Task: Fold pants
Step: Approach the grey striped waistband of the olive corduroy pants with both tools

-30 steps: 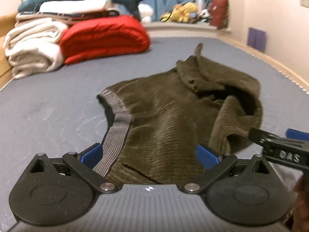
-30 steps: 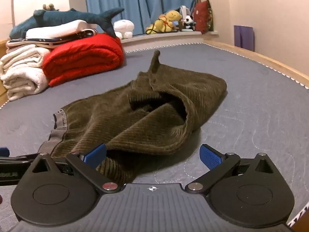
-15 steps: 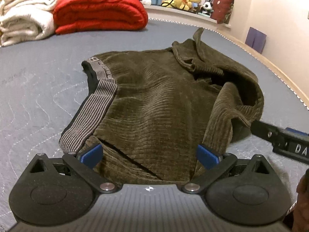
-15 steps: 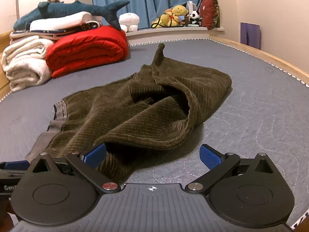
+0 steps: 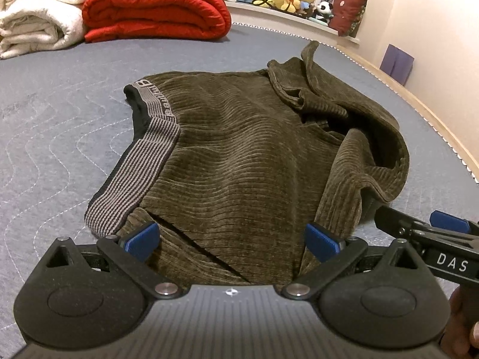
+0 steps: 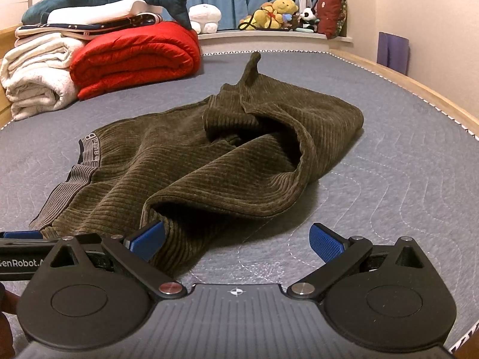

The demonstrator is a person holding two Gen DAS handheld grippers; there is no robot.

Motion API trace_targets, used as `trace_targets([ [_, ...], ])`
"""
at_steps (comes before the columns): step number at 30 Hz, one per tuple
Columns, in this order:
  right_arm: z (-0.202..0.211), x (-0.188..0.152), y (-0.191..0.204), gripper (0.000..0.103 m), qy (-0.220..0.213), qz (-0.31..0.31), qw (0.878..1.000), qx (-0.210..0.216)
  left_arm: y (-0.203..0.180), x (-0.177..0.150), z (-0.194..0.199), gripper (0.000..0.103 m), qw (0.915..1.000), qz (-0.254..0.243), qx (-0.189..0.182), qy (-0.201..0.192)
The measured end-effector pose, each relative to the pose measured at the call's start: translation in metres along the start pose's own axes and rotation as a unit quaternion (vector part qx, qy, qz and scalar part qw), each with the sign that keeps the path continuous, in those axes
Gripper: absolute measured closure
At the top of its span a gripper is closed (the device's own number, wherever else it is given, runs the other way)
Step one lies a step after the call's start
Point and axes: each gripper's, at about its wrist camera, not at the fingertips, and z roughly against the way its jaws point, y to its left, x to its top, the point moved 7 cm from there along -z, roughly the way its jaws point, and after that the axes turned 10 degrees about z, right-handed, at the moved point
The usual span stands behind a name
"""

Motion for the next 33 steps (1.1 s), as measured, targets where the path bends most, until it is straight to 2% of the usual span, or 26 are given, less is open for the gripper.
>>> trace_targets([
  [19,-0.001,0.001,0.001,0.001,-0.007,0.000,1.000,-0.001,0.001,0.000,-0.001,0.000,1.0000,0.000,-0.003,-0.001],
  [22,0.000,0.001,0.000,0.001,-0.012,-0.015,1.000,0.007,0.003,0.005,0.008,0.000,0.9997,0.000,-0.011,-0.022],
  [24,0.001,0.002,-0.002,0.002,-0.020,-0.030,0.999,0.018,0.007,0.011,0.015,0.003,0.9990,-0.005,0.003,-0.044],
  [25,0.003,0.003,-0.003,0.004,-0.024,-0.034,0.999,0.022,0.012,0.017,0.019,0.015,0.9986,0.000,0.003,-0.053],
  [26,0.005,0.004,-0.003,0.006,-0.032,-0.040,0.998,0.029,0.016,0.024,0.021,0.038,0.9985,0.008,-0.002,-0.055],
  [27,0.006,0.006,-0.003,0.013,-0.040,-0.043,0.998,0.035,0.020,0.032,0.021,0.049,0.9986,0.013,-0.006,-0.051],
  [28,0.007,0.007,-0.003,0.018,-0.044,-0.048,0.997,0.045,0.025,0.042,0.019,0.068,0.9987,0.016,-0.006,-0.048],
  [29,0.008,0.008,-0.002,0.021,-0.049,-0.056,0.996,0.057,0.030,0.052,0.017,0.079,0.9987,0.014,-0.002,-0.049],
  [30,0.007,0.008,-0.001,0.025,-0.052,-0.065,0.994,0.072,0.035,0.062,0.014,0.079,0.9984,0.011,0.007,-0.056],
  [33,0.001,0.009,0.000,0.026,-0.048,-0.090,0.989,0.105,0.060,0.087,-0.008,0.078,0.9977,0.029,0.030,-0.054],
])
